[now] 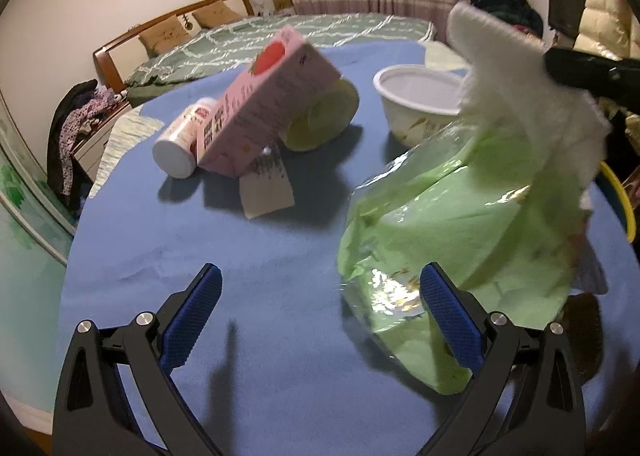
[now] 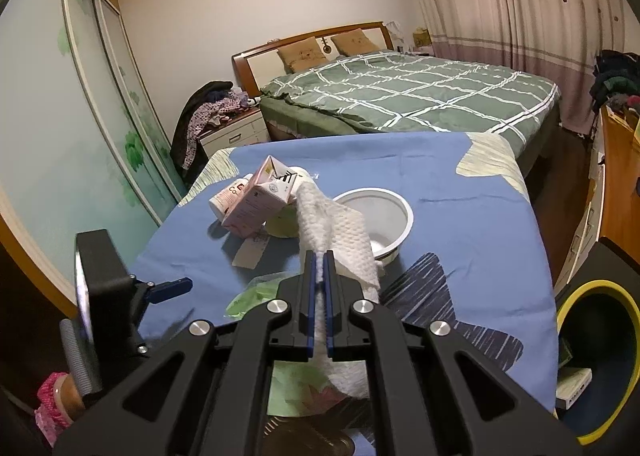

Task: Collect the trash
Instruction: 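Lift the tissue, carry it over the bin and open the right gripper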

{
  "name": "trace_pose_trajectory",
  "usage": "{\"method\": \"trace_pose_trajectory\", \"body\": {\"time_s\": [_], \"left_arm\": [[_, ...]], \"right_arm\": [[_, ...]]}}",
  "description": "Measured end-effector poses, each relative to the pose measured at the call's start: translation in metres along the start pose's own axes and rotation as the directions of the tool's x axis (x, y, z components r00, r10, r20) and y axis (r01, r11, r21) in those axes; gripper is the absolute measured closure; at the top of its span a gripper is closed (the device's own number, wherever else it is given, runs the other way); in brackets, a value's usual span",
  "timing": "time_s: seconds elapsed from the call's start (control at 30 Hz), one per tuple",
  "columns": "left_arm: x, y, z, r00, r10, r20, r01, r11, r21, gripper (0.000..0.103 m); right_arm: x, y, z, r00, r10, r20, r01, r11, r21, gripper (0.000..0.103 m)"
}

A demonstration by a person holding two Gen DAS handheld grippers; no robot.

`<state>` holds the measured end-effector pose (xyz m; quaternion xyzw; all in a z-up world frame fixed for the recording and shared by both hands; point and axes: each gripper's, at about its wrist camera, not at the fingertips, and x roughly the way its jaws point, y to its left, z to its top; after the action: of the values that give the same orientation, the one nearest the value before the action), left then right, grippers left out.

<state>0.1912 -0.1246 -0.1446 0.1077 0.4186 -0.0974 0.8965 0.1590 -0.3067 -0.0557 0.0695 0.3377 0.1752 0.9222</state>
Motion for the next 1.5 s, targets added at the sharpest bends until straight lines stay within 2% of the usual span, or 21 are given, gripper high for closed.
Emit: {"method": "trace_pose_trajectory", "body": {"time_s": [0.23,0.47,0.77,0.87,1.07,1.17,1.4,1.47,1.5], "left_arm": [[0.013,0.004,0.000,0.999,0.026,-0.020,-0.026,1.000,0.008,0.005],[0.009,0.005,0.000,1.000,0.029,-0.007,-0.029,0.999,0.014,0.005],[-0.029,0.027,0.005,0.997,0.040,0.067,-0.036,0.998,-0.059,0.005],[-0.045,0.028,0.007,0.995,0.023,0.098,-0.015,0.997,-0.075,0.005],[-0.076,0.013,0.011,0.984,-0.048,0.171,0.062,0.995,-0.073,0.005],[-0.081,0.003,0.014,0.979,-0.085,0.184,0.098,0.993,-0.061,0.005],[-0.080,-0.018,0.019,0.980,-0.095,0.174,0.102,0.994,-0.031,0.005],[-0.079,-0.022,0.021,0.980,-0.095,0.172,0.101,0.995,-0.024,0.005],[-0.079,-0.024,0.022,0.981,-0.096,0.171,0.101,0.995,-0.019,0.005]], "right_arm": [[-0.012,-0.004,0.003,0.999,0.008,0.031,-0.008,1.000,0.012,0.099],[-0.043,-0.014,0.004,0.995,-0.008,0.097,0.005,1.000,0.030,0.099],[-0.091,-0.057,-0.002,0.978,-0.114,0.174,0.094,0.989,0.116,0.099],[-0.104,-0.078,-0.010,0.968,-0.169,0.184,0.141,0.977,0.157,0.099],[-0.122,-0.138,-0.032,0.937,-0.311,0.158,0.259,0.924,0.282,0.099],[-0.126,-0.167,-0.044,0.920,-0.371,0.127,0.313,0.889,0.333,0.099],[-0.118,-0.219,-0.066,0.887,-0.460,0.044,0.408,0.823,0.396,0.098],[-0.114,-0.226,-0.072,0.871,-0.491,0.024,0.442,0.803,0.399,0.097],[-0.113,-0.230,-0.075,0.866,-0.500,0.017,0.452,0.796,0.401,0.089]]}}
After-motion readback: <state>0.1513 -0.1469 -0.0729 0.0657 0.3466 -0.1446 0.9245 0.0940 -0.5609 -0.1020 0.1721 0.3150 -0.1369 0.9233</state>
